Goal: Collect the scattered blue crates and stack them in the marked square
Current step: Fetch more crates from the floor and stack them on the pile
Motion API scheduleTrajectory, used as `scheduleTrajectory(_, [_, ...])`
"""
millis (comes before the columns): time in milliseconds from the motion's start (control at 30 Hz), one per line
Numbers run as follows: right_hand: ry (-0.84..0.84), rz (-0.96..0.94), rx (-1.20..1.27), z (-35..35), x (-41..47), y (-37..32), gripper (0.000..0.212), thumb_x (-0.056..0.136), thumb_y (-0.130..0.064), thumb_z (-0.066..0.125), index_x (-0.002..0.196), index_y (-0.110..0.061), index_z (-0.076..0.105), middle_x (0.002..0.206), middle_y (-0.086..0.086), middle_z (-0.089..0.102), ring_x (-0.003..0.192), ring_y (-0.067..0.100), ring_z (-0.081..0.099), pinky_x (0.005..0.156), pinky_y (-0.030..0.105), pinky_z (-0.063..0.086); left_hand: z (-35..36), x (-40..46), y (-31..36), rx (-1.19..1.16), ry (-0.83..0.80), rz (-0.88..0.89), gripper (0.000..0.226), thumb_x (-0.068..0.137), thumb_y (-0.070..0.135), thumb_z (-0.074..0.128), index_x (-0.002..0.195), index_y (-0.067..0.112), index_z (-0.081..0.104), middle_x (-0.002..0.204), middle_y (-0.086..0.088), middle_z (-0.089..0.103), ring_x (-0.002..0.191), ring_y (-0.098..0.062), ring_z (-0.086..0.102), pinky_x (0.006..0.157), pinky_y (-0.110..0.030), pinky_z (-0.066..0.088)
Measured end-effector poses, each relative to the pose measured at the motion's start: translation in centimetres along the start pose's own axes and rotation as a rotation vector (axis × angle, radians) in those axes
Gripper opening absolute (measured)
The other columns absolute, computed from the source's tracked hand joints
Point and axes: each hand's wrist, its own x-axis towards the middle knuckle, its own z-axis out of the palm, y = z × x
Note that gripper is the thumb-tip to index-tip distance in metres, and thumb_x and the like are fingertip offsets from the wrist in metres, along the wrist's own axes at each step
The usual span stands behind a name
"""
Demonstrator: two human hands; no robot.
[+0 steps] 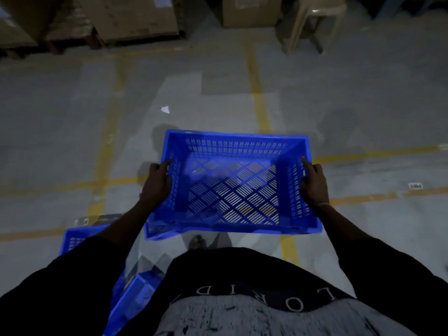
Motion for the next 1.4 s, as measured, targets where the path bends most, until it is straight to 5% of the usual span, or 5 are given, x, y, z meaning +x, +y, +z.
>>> scheduleTrajectory(400, [0.188,0.361,0.014,-6.0,-1.1,9.0,0.059,0.089,-0.017,0.043,0.148,-0.017,0.040,0.109,0.020,0.046,0.080,0.039,0.054,0.073,0.041,0.045,9.1,18.4,10.9,-0.014,-0.230,0.357,0.062,0.088,-0.003,0.053,0.147,0.013,0.045,0.106,-0.016,0.046,0.082,-0.031,0.055,0.078,-0.041,0.052])
scheduleTrajectory(733, [0.390,0.710,-0.008,-9.0,-2.7,12.2,0.063,0.090,0.000,0.049,0.149,-0.017,0.039,0.112,0.020,0.047,0.087,0.041,0.056,0.076,0.039,0.045,16.4,31.4,23.8,-0.053,-0.445,0.641,0.062,0.092,0.001,0.048,0.149,0.023,0.043,0.114,-0.007,0.043,0.087,-0.026,0.057,0.083,-0.035,0.048])
scheduleTrajectory(1067, [0.560,0.949,0.021,-14.8,-5.5,20.1,0.070,0.085,0.001,0.051,0.149,-0.023,0.036,0.114,0.015,0.048,0.087,0.038,0.058,0.077,0.042,0.050,26.7,35.2,41.7,-0.030,-0.600,0.867,0.060,0.094,0.000,0.048,0.150,0.018,0.043,0.114,-0.013,0.044,0.088,-0.028,0.054,0.079,-0.031,0.044])
scheduleTrajectory(1267, [0.669,1.069,0.013,-25.8,-8.7,32.6,0.070,0.084,0.003,0.052,0.148,-0.022,0.039,0.113,0.013,0.050,0.087,0.035,0.060,0.076,0.034,0.048,38.3,32.3,60.7,-0.049,-0.639,0.995,0.061,0.093,0.000,0.049,0.151,0.020,0.042,0.114,-0.010,0.043,0.084,-0.031,0.057,0.075,-0.037,0.048])
scheduleTrajectory(1400, [0.658,1.069,0.040,-27.3,-7.8,33.4,0.068,0.085,0.002,0.052,0.148,-0.022,0.039,0.116,0.012,0.051,0.090,0.032,0.061,0.076,0.031,0.045,38.7,32.7,62.5,-0.052,-0.621,0.981,0.061,0.093,0.001,0.050,0.150,0.022,0.043,0.113,-0.006,0.043,0.083,-0.022,0.056,0.079,-0.034,0.047])
